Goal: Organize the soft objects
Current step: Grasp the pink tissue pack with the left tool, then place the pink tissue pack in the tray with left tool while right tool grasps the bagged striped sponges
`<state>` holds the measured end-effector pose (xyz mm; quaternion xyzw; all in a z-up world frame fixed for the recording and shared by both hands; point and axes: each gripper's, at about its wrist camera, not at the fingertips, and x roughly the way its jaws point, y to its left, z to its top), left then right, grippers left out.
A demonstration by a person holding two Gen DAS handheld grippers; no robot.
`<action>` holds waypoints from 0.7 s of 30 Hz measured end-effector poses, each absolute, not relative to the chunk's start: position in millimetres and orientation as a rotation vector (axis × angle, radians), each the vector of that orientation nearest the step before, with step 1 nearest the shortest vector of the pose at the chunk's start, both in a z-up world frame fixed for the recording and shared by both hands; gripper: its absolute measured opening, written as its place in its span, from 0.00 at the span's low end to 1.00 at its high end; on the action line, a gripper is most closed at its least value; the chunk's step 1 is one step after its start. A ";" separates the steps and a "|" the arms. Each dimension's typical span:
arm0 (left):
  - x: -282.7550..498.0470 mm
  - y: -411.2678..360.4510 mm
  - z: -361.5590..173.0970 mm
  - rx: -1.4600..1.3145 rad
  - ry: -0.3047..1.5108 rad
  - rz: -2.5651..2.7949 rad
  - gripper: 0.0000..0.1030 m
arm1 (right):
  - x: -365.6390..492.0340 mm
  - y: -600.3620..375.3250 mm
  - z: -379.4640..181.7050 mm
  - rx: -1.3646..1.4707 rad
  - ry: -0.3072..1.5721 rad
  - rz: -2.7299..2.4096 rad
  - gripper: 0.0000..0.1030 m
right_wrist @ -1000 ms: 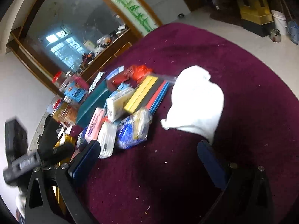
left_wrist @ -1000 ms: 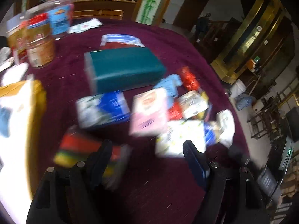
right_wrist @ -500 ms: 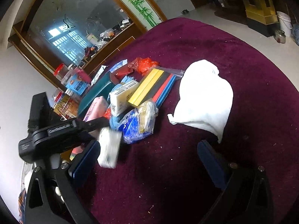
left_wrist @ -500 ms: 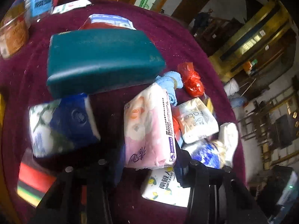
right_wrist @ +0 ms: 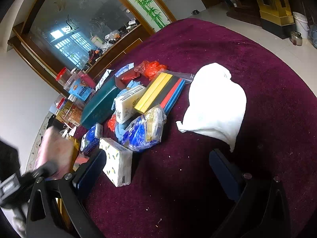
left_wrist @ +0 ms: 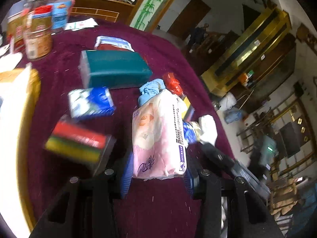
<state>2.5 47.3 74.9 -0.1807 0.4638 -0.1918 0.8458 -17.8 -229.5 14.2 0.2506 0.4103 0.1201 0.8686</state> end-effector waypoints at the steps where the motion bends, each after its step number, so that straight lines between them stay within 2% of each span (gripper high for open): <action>1: -9.3 56.2 78.5 -0.401 0.971 -0.407 0.44 | -17.7 -229.4 14.0 0.523 0.859 0.251 1.00; 10: -97.5 137.3 93.8 -0.529 0.847 -0.305 0.45 | -19.6 -224.3 15.1 0.481 0.863 0.231 1.00; 16: -128.0 154.9 90.4 -0.534 0.791 -0.266 0.45 | -23.2 -225.2 18.3 0.475 0.858 0.203 1.00; 21: -140.2 168.4 86.5 -0.539 0.777 -0.267 0.45 | -60.1 -196.3 54.7 0.445 0.817 0.314 1.00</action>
